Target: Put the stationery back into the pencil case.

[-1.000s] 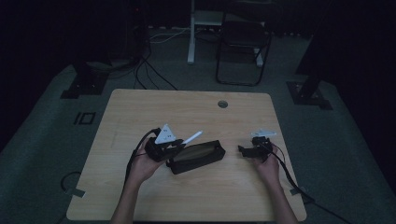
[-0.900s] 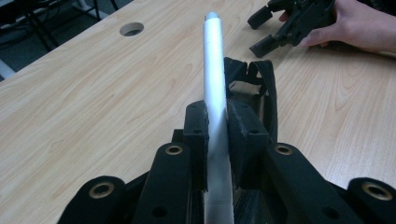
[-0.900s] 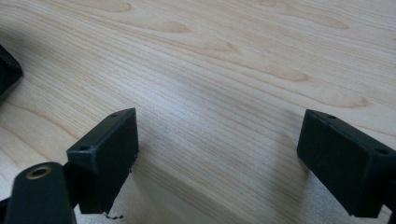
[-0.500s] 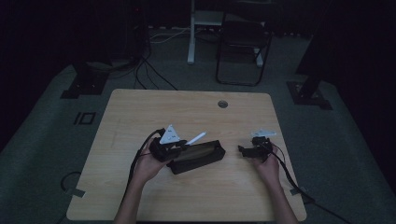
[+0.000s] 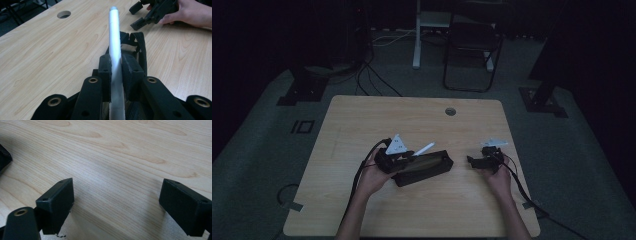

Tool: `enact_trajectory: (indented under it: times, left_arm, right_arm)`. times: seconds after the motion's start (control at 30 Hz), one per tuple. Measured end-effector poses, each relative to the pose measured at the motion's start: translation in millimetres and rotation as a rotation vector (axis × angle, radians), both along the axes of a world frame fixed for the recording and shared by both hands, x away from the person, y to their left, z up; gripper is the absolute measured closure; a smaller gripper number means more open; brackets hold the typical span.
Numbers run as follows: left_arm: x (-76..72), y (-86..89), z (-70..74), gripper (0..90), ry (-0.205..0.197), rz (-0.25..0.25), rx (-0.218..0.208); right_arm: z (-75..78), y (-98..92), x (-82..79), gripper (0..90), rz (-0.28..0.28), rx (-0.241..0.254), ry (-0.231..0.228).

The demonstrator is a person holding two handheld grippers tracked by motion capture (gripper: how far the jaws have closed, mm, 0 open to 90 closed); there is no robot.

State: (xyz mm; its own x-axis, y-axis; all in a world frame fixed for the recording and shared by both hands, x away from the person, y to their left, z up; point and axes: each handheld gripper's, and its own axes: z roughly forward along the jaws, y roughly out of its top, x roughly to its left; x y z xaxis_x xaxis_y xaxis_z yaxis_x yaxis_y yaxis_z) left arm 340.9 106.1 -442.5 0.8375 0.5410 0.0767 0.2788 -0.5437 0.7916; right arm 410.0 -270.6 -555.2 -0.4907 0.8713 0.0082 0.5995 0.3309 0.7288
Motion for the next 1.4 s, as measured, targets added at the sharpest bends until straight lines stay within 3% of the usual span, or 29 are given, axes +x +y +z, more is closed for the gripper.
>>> enact_trajectory:
  times: [0.7,1.4]
  left_arm:
    - [2.9,-10.0,-9.7,78.5,0.017,-0.021,0.032]
    - [5.5,-24.0,-23.2,78.1,0.044,-0.041,0.102]
  right_arm:
    - [0.0,0.0,0.0,12.6,0.0,0.0,0.0]
    - [0.0,0.0,0.0,12.7,0.0,0.0,0.0]
